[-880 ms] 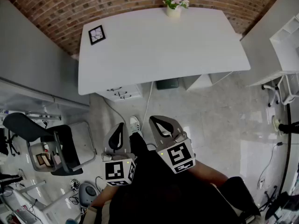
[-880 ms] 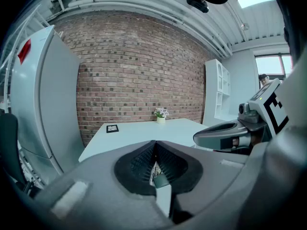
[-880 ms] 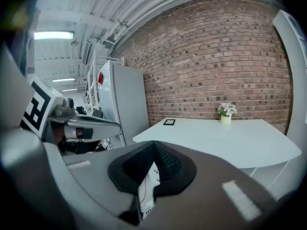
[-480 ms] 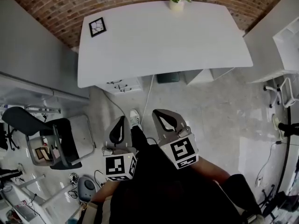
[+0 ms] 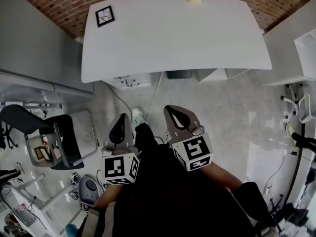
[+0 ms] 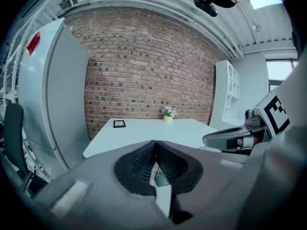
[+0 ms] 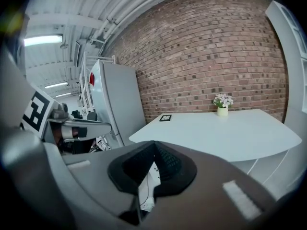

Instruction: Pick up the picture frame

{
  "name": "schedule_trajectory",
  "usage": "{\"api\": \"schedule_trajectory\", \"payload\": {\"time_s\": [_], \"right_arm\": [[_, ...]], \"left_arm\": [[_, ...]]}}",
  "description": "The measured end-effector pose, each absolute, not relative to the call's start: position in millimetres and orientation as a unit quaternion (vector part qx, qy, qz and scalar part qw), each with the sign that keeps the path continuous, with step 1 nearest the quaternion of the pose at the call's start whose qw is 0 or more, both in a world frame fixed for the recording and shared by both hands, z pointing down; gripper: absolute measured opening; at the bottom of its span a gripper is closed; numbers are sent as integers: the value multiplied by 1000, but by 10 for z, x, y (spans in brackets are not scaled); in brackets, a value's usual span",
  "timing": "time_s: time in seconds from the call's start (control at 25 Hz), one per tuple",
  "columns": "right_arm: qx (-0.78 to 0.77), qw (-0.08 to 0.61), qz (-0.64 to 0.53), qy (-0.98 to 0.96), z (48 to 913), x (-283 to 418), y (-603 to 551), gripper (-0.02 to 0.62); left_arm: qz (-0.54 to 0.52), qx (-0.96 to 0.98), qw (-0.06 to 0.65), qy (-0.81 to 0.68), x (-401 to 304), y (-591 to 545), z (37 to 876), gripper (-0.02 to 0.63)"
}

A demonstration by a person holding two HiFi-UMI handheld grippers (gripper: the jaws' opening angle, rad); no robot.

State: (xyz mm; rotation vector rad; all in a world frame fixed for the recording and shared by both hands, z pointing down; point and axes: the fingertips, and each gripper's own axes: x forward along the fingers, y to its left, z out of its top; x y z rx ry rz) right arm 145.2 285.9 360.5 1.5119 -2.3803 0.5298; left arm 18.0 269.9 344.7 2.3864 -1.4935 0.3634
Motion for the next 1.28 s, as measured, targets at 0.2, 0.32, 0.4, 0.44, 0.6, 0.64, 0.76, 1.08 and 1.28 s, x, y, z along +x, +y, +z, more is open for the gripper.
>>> {"api": "schedule_trajectory", "payload": {"time_s": [0.2, 0.32, 0.4, 0.44, 0.6, 0.64, 0.76, 1.08, 1.28], "right_arm": [[527, 132, 178, -820, 3576, 1325, 2505, 2], [523, 138, 176, -822, 3556, 1188, 2272, 2], [520, 144, 171, -824, 3547, 1081, 2115, 2], [520, 146, 169, -825, 3541, 1031, 2032, 2], [522, 157, 166, -822, 3542, 812, 1753, 2], [523, 158, 165, -821, 3531, 759, 1683, 2], [532, 162, 159, -816, 3472, 644, 1433, 2], [550, 179, 142, -803, 3358, 283, 1055, 2], [546, 185, 137, -805, 3339, 184, 913, 2]], "left_arm": [[119, 826, 153, -530, -19, 2341, 3442, -3], [116, 826, 156, -529, -121, 2122, 3440, -3], [115, 825, 161, -530, -211, 1968, 3472, -3], [113, 825, 162, -530, -255, 1884, 3478, -3], [104, 827, 162, -528, -462, 1588, 3467, -3], [102, 827, 165, -527, -522, 1517, 3477, -3], [93, 829, 169, -524, -683, 1279, 3451, -3], [82, 850, 161, -494, -996, 909, 3396, -3], [71, 850, 164, -495, -1041, 753, 3366, -3]]}}
